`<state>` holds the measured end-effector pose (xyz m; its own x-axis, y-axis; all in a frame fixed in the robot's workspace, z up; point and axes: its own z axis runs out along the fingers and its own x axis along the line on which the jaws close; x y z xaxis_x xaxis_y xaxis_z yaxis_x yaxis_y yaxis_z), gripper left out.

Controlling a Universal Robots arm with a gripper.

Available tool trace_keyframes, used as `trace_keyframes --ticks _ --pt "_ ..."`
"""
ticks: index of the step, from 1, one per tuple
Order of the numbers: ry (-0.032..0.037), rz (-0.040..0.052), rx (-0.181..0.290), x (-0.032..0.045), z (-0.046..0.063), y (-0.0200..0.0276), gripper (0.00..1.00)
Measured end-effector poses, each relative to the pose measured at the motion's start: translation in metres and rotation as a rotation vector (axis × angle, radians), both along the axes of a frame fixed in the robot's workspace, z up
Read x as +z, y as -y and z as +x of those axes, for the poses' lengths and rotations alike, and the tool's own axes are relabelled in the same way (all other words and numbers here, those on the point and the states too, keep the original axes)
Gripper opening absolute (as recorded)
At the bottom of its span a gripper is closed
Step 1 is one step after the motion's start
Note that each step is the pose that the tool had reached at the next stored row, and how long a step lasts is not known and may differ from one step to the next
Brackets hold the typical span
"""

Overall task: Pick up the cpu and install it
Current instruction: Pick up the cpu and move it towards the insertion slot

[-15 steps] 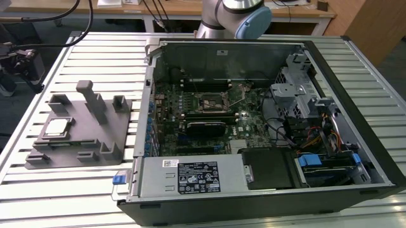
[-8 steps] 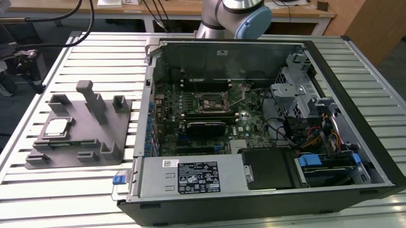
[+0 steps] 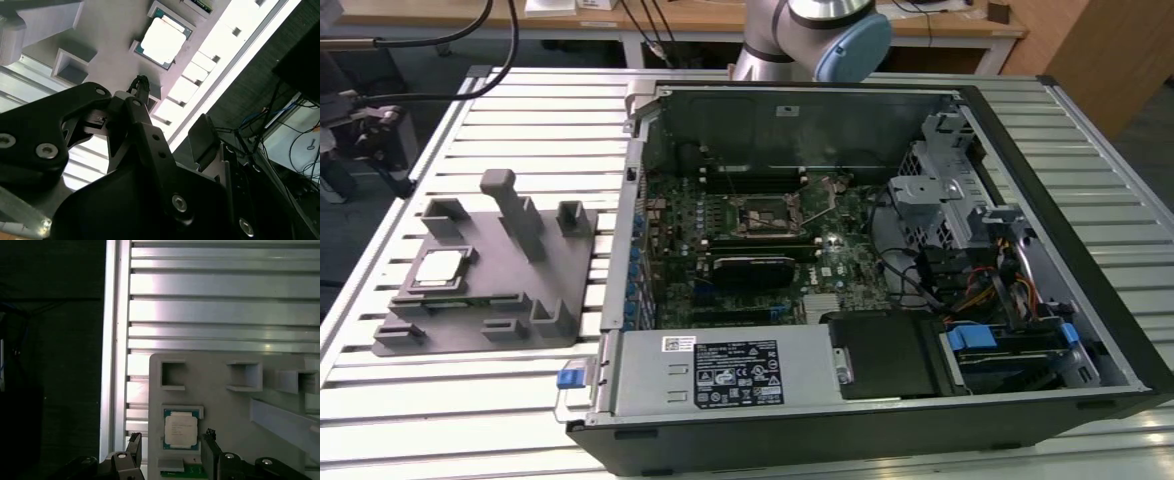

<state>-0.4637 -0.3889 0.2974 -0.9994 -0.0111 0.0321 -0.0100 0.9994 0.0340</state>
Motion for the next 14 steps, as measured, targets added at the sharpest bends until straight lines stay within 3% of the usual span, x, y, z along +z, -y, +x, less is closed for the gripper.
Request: trace_keyframes --ticks 8,12,14 --pt "0.0003 -0.0022 0.065 -0.0111 0.002 0.0002 0.59" --pt "0.0003 -0.0039 0.07 -0.0184 0.002 0.0013 0.59" --pt "0.0004 -0.0045 0.069 -0.0212 0.002 0.0028 0.65"
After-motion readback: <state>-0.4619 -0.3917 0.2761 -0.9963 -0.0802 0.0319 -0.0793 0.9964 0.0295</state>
